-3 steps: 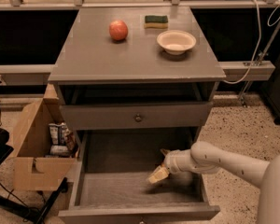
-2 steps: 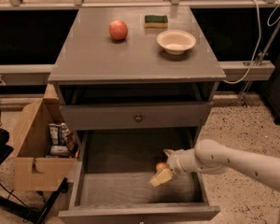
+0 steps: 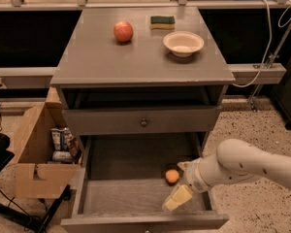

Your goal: Place orange into middle drawer

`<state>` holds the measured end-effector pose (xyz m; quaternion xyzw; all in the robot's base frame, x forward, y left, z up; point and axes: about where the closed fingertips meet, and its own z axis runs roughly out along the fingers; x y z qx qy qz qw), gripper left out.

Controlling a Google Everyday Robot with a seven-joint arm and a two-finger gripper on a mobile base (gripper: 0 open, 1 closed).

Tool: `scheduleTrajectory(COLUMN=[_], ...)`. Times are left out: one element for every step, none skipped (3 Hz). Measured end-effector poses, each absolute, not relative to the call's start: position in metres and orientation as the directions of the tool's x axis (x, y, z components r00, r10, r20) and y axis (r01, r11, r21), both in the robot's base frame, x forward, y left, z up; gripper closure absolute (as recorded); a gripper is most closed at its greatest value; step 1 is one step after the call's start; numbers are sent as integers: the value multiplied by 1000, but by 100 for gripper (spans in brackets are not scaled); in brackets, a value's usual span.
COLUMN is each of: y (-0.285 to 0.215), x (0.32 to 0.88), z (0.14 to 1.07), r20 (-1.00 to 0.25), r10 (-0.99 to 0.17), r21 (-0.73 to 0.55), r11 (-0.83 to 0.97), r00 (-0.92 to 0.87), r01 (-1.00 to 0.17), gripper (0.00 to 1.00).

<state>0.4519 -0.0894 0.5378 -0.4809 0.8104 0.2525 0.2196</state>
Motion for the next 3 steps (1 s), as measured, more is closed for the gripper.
scheduleTrajectory(y=[-106, -122, -133], x=[433, 443, 451], z=[614, 687, 734], r20=[-577, -624, -621], r10=[-712, -718, -766], r21=[142, 14, -175], r11=[394, 386, 343], r00=[-400, -309, -166], r01=[-908, -923, -923], gripper=[0, 0, 0])
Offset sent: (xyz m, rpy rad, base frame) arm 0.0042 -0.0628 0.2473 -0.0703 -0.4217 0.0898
